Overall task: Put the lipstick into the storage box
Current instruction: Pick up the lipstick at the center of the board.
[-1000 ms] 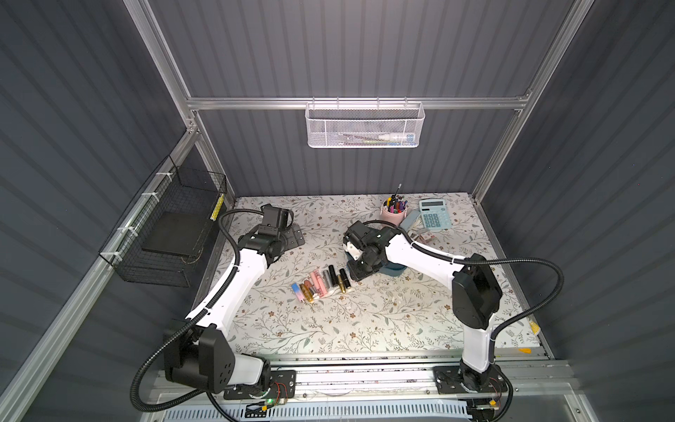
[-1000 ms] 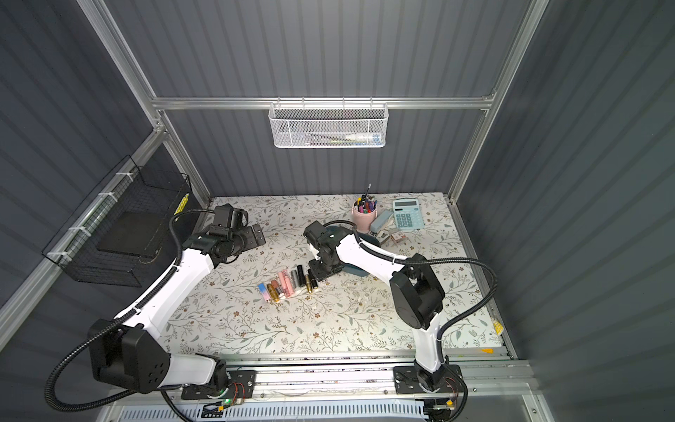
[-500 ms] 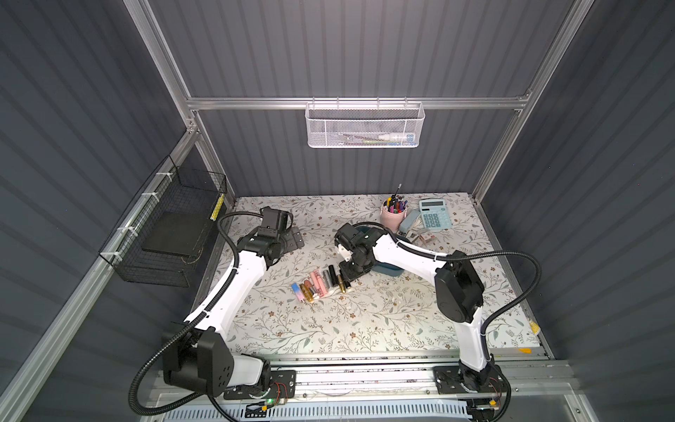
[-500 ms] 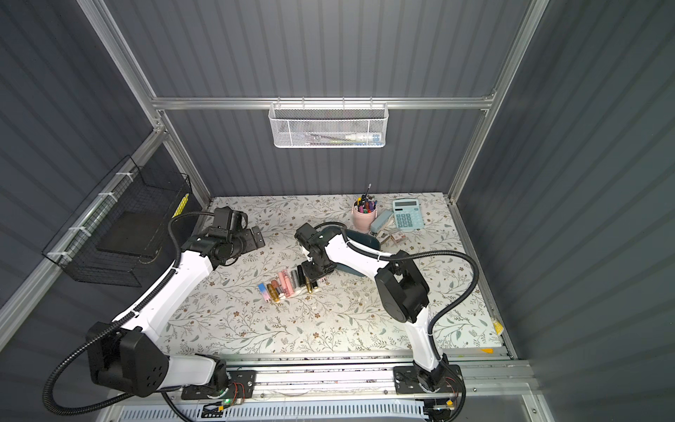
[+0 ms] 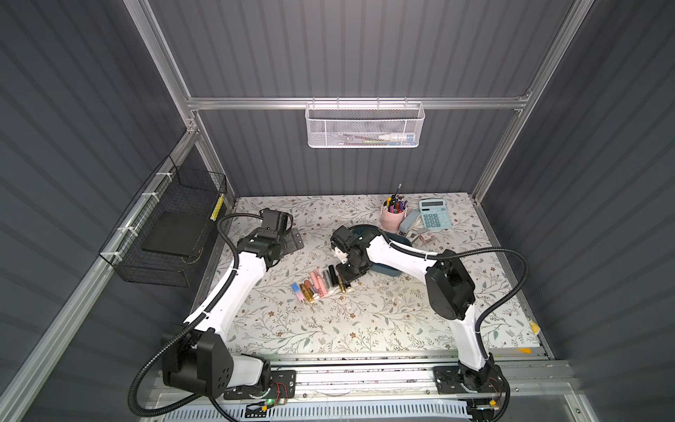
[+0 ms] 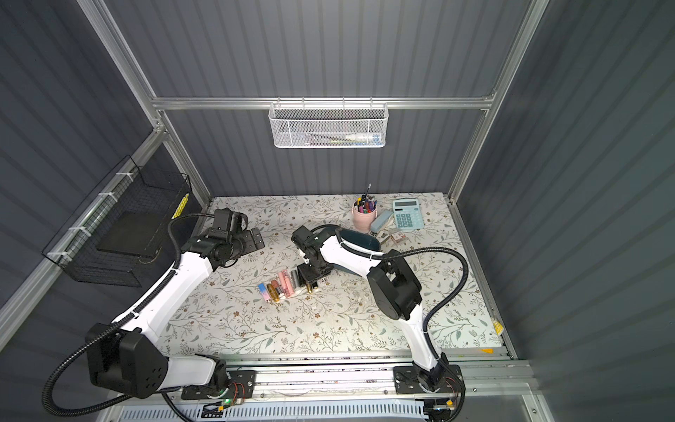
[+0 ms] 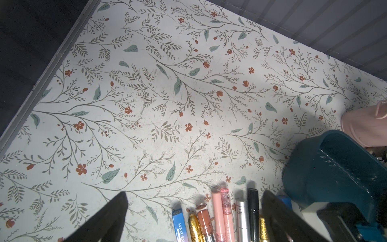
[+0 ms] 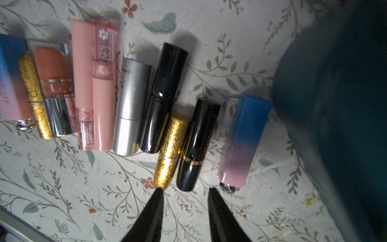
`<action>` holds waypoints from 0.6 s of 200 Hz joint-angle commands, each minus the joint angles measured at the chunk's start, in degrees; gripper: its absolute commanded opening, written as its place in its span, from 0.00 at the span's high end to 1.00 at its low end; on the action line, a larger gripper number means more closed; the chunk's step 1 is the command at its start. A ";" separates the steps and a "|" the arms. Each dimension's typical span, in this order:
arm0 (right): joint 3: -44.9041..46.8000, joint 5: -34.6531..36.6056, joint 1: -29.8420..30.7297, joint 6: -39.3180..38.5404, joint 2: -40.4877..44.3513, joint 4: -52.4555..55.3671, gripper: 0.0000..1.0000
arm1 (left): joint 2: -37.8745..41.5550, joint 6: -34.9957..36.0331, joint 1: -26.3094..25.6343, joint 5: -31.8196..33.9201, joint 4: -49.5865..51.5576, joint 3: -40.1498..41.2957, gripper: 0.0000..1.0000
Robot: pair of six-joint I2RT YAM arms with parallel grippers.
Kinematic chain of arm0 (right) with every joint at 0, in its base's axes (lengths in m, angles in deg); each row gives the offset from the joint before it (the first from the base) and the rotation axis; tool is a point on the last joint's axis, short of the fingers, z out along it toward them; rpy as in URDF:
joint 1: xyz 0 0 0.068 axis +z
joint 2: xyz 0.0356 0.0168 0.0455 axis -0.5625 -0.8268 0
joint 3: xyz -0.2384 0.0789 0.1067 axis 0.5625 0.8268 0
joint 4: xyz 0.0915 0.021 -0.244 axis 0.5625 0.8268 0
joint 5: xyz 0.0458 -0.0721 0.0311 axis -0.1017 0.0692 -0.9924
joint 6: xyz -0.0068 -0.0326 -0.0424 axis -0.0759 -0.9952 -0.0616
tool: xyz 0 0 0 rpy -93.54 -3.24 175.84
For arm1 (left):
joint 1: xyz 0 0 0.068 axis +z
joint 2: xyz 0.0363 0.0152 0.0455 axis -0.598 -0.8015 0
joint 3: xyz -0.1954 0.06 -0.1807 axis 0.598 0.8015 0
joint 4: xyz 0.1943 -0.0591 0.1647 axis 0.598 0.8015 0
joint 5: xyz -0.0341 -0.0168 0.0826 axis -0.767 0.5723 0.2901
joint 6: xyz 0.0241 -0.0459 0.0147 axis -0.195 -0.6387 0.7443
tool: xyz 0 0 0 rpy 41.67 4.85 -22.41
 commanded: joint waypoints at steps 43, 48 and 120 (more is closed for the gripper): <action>-2.09 -0.85 -0.31 -0.11 -2.98 0.80 0.61 | 0.76 1.06 0.34 0.66 2.21 -0.11 0.00; -2.08 -0.78 -0.48 0.02 -2.98 0.76 0.61 | 0.82 1.11 0.29 0.65 2.22 -0.11 0.00; -2.30 -2.12 -2.50 0.65 -4.50 0.47 0.61 | 2.21 1.98 0.33 2.19 2.96 0.85 0.00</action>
